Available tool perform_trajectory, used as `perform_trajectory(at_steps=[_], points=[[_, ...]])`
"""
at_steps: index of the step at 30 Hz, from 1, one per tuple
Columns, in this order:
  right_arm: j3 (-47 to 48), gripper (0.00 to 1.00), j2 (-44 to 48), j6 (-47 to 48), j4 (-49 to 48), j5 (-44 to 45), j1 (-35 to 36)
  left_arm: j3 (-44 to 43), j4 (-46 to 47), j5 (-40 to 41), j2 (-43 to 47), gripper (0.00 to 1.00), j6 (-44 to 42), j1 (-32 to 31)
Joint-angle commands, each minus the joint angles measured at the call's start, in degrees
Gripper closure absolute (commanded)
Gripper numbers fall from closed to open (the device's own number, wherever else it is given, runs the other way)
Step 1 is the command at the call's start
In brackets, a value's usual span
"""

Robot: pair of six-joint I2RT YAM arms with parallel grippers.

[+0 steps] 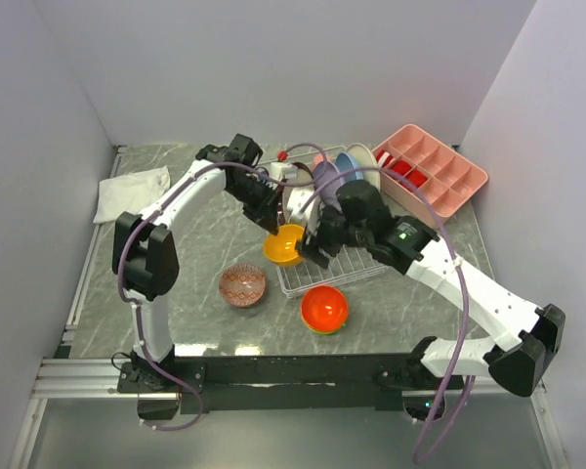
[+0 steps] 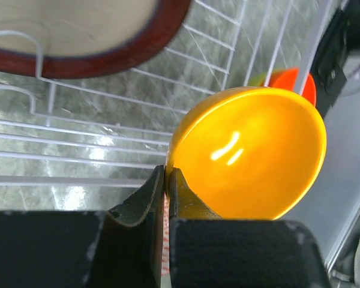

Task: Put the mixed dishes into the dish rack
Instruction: Place the bowl in the dish rack.

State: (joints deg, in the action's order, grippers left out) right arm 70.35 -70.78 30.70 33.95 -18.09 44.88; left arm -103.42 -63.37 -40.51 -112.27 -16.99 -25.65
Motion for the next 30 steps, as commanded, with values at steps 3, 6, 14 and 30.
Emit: perform_trajectory(at_steps=[3, 6, 14, 30], points=[[1.19, 0.30, 0.48, -28.66, -10.75, 2.01, -9.09, 2.60, 10.11, 2.02, 6.35, 0.99, 8.02, -0.28], [0.76, 0.34, -0.32, -34.98, -11.80, 1.48, -11.13, 7.76, 17.30, 2.10, 11.44, 0.99, 12.32, -0.37], [1.28, 0.41, -3.22, -42.38, -11.10, -0.36, -11.84, 10.17, 22.59, 5.96, 15.67, 0.99, 15.50, -3.00], [1.29, 0.72, -5.86, -42.30, -8.91, 2.88, -11.93, 7.53, 21.63, 6.85, 15.41, 0.99, 14.00, -3.88]])
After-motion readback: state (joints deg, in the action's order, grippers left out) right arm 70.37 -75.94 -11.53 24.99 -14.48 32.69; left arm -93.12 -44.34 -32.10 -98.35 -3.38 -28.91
